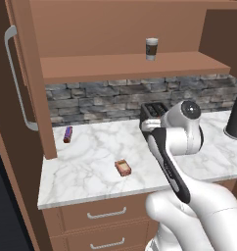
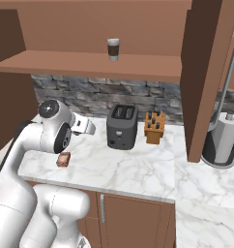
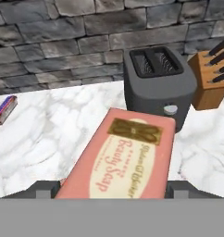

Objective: Pick the bar soap and bar soap from the cabinet and place them on the counter.

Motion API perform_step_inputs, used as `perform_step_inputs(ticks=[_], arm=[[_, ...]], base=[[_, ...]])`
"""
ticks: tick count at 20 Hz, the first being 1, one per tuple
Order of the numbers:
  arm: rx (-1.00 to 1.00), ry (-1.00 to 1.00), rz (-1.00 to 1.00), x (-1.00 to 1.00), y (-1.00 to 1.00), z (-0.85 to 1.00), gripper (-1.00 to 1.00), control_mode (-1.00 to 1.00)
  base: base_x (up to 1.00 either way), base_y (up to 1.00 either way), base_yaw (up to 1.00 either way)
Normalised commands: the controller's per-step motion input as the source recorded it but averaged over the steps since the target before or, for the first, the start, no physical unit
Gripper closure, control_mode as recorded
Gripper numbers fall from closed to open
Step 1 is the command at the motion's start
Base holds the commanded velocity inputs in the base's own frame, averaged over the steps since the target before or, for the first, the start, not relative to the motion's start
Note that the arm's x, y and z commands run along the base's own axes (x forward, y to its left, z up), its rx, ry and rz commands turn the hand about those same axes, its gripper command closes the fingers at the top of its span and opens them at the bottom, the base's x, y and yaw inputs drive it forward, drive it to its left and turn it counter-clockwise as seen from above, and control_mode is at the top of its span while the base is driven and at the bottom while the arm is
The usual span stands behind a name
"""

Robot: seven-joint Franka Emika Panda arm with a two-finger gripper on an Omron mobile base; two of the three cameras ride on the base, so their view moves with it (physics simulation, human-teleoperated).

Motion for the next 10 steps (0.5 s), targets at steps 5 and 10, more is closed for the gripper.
perform_step_inputs(ticks=[5, 10], arm=[[0.02, 0.20, 0.00, 0.03, 0.02, -0.37, 1.00, -1.00], [0.01, 0.13, 0.00, 0.03, 0.02, -0.49, 1.00, -1.00]], base=[[0.00, 0.00, 0.00], [0.00, 0.00, 0.00]])
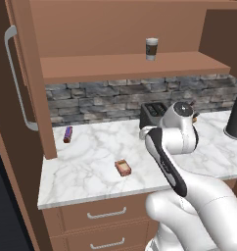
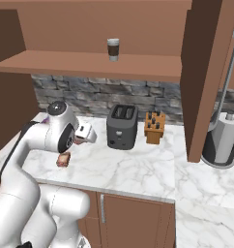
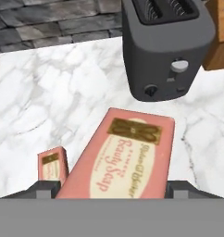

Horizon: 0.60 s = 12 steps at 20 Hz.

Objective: Pick the bar soap and bar soap from the cabinet and place them on the counter.

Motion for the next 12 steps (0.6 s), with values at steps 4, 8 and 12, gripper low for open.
perform_step_inputs(ticks=[4, 8, 12], arm=[[0.00, 0.07, 0.00, 0.03, 0.00, -0.49, 1.00, -1.00], [0.00, 0.01, 0.02, 0.00, 0.00, -0.45, 1.00, -1.00], [0.00, 0.00, 0.04, 0.00, 0.00, -0.40, 1.00, -1.00]], base=[[0.00, 0.00, 0.00], [0.00, 0.00, 0.00], [0.00, 0.00, 0.00]])
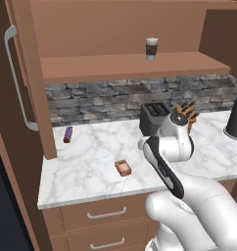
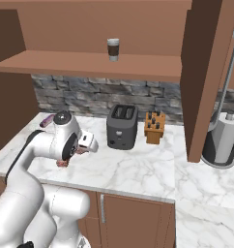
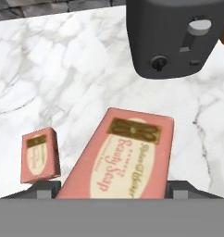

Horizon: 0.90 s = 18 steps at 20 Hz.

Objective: Pick the bar soap and bar soap from the cabinet and place them on the counter.

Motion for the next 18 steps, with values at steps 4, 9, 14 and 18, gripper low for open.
perform_step_inputs(ticks=[4, 9, 14, 18], arm=[[0.00, 0.00, 0.04, 0.02, 0.00, -0.39, 1.00, -1.00], [0.05, 0.00, 0.01, 0.23, 0.00, -0.21, 1.00, -1.00], [0.01, 0.02, 0.00, 0.26, 0.00, -0.19, 1.00, -1.00], [0.00, 0.06, 0.00, 0.21, 0.00, -0.35, 1.00, -1.00]], base=[[0.00, 0.00, 0.00], [0.00, 0.00, 0.00], [0.00, 0.00, 0.00], [0.00, 0.00, 0.00]])
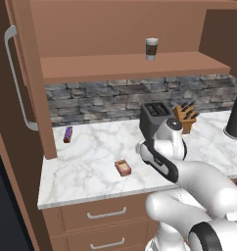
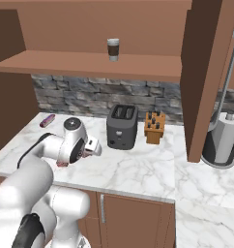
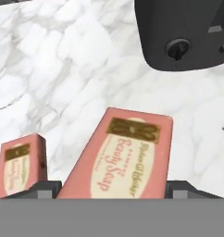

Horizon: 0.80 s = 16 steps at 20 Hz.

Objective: Pick the bar soap and bar soap from the cabinet and place them on the counter.

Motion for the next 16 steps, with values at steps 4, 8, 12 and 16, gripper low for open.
perform_step_inputs(ticks=[4, 8, 12, 16], arm=[[0.00, 0.06, 0.00, 0.18, 0.00, -0.32, 1.00, -1.00], [0.00, 0.05, 0.00, 0.12, 0.00, -0.23, 1.00, -1.00], [0.00, 0.05, 0.00, 0.07, 0.00, -0.25, 1.00, -1.00], [0.00, 0.05, 0.00, 0.05, 0.00, -0.28, 1.00, -1.00]], base=[[0.00, 0.00, 0.00], [0.00, 0.00, 0.00], [0.00, 0.00, 0.00], [0.00, 0.00, 0.00]])
